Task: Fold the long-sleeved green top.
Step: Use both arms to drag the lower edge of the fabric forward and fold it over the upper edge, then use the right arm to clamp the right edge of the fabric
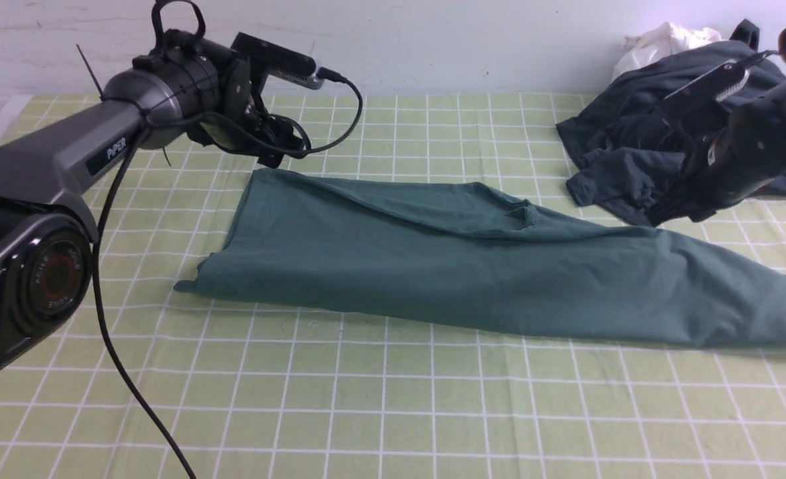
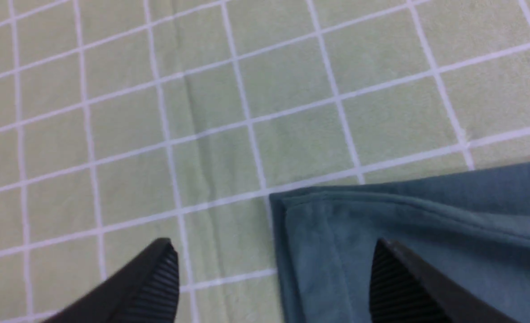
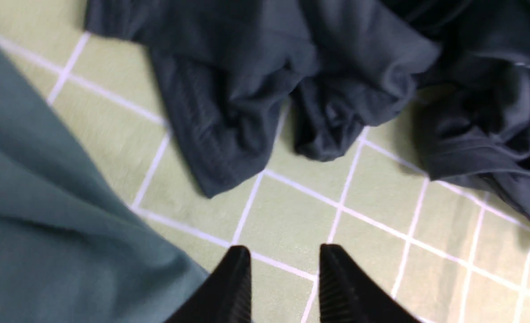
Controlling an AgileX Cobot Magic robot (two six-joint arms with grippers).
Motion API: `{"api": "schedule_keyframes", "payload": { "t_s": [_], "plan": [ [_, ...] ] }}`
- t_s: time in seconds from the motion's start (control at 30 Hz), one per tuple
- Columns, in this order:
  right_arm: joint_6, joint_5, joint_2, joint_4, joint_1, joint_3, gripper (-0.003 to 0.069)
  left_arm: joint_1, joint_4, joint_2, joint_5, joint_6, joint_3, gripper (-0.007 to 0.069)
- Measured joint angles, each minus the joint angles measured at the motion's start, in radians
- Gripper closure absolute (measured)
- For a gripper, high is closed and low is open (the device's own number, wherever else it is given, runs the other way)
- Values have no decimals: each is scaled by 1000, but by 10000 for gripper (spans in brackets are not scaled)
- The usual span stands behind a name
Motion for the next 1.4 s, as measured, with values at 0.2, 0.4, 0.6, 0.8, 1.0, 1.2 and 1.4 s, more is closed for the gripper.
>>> {"api": "schedule_keyframes", "payload": {
  "t_s": [0.2,0.4,0.6,0.8,1.0,1.2,1.4],
  "plan": [
    [-36,130,-29,203,68,-81,448,4,-41,-209,115,94,7,286],
    [-451,129,30,638,159,-86,647,4,-231,-513,165,327,187,598],
    [-672,3,179,809,163,-86,673,6,-303,-830,141,414,524,629],
    [-650,-362,230,825,154,-87,673,31,-266,-1077,90,389,784,629],
    [-509,-423,155,831,50,-107,643,100,-120,-1312,135,282,958,629],
    [-353,41,-60,757,-157,-97,592,123,-40,-1481,160,77,1181,629],
    [-156,164,-225,650,-382,134,532,123,-41,-1536,44,-19,1435,629]
  ]
}}
